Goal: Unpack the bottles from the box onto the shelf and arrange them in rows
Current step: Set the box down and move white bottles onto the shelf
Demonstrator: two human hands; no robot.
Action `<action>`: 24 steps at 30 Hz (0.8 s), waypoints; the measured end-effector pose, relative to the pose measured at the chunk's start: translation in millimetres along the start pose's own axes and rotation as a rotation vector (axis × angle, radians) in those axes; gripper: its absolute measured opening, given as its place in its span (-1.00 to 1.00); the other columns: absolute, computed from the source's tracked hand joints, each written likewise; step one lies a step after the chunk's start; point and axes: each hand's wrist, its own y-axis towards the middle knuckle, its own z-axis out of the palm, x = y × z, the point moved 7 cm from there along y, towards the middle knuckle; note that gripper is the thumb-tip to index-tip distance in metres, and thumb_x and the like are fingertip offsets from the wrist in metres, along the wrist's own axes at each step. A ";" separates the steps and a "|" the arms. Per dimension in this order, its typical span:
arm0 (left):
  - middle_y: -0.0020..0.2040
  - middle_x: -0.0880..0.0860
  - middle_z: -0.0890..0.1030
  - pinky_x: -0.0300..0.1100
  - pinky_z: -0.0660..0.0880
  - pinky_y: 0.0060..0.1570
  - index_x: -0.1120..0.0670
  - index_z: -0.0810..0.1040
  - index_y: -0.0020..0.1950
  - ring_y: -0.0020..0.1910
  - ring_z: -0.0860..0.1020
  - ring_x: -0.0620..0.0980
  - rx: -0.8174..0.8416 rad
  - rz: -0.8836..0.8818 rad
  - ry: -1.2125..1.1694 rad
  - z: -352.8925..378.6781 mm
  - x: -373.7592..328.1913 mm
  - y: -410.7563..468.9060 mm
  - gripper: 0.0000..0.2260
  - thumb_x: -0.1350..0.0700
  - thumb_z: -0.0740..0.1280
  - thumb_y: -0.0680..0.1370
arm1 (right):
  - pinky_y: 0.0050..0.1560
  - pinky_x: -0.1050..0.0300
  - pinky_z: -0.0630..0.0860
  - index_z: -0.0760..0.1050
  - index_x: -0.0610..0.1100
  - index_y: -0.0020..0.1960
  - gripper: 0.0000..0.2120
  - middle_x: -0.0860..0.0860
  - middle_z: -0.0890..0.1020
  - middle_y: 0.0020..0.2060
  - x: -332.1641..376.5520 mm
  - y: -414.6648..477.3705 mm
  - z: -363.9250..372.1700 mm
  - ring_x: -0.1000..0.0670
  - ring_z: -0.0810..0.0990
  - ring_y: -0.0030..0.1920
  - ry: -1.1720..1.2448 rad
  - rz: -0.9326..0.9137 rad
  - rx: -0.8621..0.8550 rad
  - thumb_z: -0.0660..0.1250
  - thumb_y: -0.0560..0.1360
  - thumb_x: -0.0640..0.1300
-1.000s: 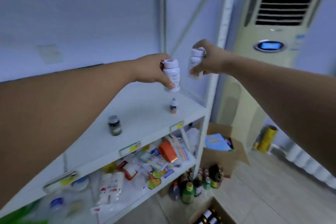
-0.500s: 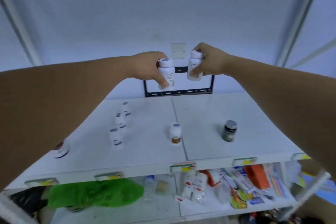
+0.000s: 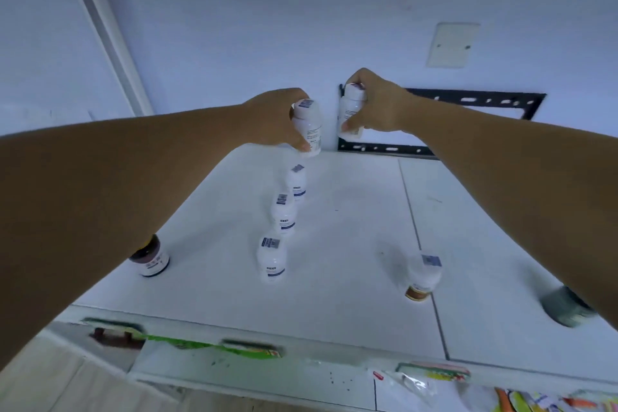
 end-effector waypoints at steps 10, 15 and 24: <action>0.09 -0.05 0.62 -0.12 0.50 -0.06 -0.02 0.47 0.25 0.04 0.59 0.02 -0.014 -0.156 -0.007 62.3 113.3 83.5 -0.40 0.03 0.63 0.28 | -0.35 0.17 0.42 0.30 0.02 0.20 -0.40 0.02 0.48 -0.05 -62.6 133.7 119.6 0.01 0.48 -0.22 -0.055 -0.049 0.152 0.53 0.28 -0.14; 0.08 -0.04 0.62 -0.06 0.53 -0.01 -0.04 0.46 0.24 0.01 0.59 0.04 0.051 -0.177 -0.018 103.5 145.7 101.8 -0.49 0.06 0.55 0.34 | -0.44 0.22 0.34 0.25 0.02 0.07 -0.51 0.05 0.40 -0.21 -90.7 162.4 162.6 0.05 0.35 -0.35 -0.060 -0.013 0.180 0.47 0.32 -0.19; 0.19 -0.02 0.52 -0.05 0.52 0.05 0.02 0.27 0.47 0.09 0.57 0.04 0.235 -0.192 0.008 120.6 160.8 105.2 -0.24 0.11 0.58 0.37 | -0.30 0.12 0.45 0.09 0.05 0.47 -0.14 -0.06 0.47 0.03 -103.9 159.3 179.0 -0.08 0.51 -0.15 -0.108 0.058 0.185 0.51 0.35 -0.20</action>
